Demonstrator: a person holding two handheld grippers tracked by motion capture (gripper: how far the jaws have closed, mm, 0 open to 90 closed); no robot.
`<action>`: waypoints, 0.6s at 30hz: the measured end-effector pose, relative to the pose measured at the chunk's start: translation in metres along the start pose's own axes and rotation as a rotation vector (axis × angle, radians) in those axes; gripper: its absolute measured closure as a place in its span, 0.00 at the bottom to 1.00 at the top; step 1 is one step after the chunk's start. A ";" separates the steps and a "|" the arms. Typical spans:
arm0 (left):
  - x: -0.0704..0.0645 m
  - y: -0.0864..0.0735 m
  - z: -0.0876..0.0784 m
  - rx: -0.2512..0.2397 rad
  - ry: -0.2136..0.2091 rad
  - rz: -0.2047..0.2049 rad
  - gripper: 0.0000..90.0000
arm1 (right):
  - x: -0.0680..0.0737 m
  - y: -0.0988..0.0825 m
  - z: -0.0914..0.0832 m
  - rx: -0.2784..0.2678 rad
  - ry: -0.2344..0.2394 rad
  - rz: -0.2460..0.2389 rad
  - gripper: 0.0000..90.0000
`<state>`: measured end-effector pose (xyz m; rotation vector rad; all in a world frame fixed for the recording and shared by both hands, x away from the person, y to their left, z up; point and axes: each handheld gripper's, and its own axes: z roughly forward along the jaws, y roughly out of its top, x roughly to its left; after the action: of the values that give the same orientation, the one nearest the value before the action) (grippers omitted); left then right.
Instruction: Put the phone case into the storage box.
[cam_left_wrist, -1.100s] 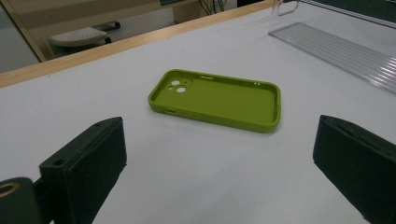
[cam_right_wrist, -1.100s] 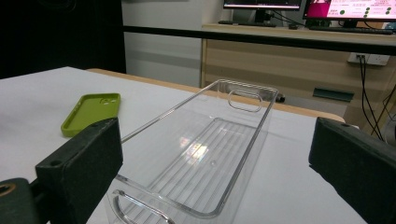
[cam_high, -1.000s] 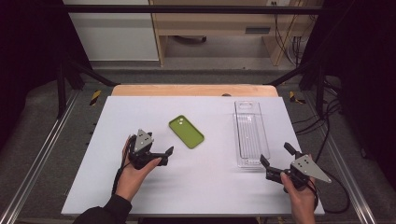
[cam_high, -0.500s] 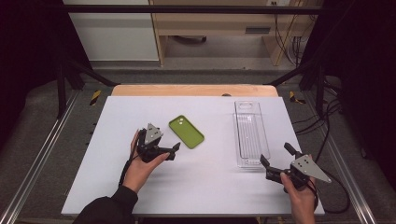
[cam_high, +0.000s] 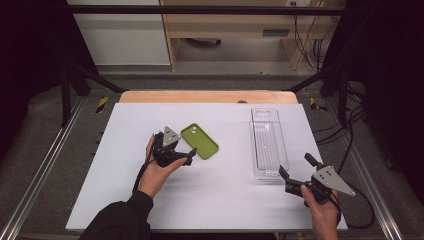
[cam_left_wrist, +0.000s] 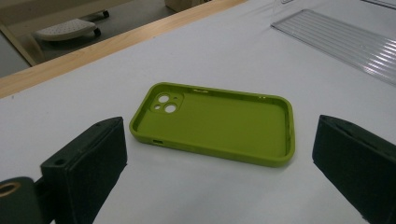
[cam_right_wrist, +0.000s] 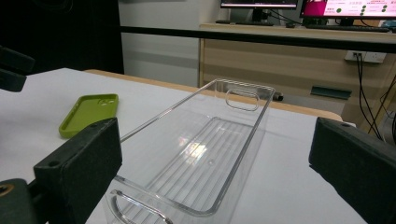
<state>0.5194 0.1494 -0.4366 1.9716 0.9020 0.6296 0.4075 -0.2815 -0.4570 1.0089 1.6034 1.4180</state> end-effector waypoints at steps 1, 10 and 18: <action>0.000 0.000 0.001 0.002 -0.002 -0.002 0.03 | 0.000 0.000 0.000 -0.001 -0.002 -0.001 0.03; -0.004 0.005 0.013 0.033 -0.022 0.005 0.05 | 0.000 0.000 0.000 0.003 -0.001 -0.002 0.03; -0.011 0.008 0.020 0.052 -0.027 0.018 0.19 | 0.000 0.000 0.000 0.004 -0.002 0.000 0.03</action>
<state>0.5294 0.1276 -0.4409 2.0314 0.8932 0.5936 0.4075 -0.2819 -0.4569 1.0117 1.6052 1.4139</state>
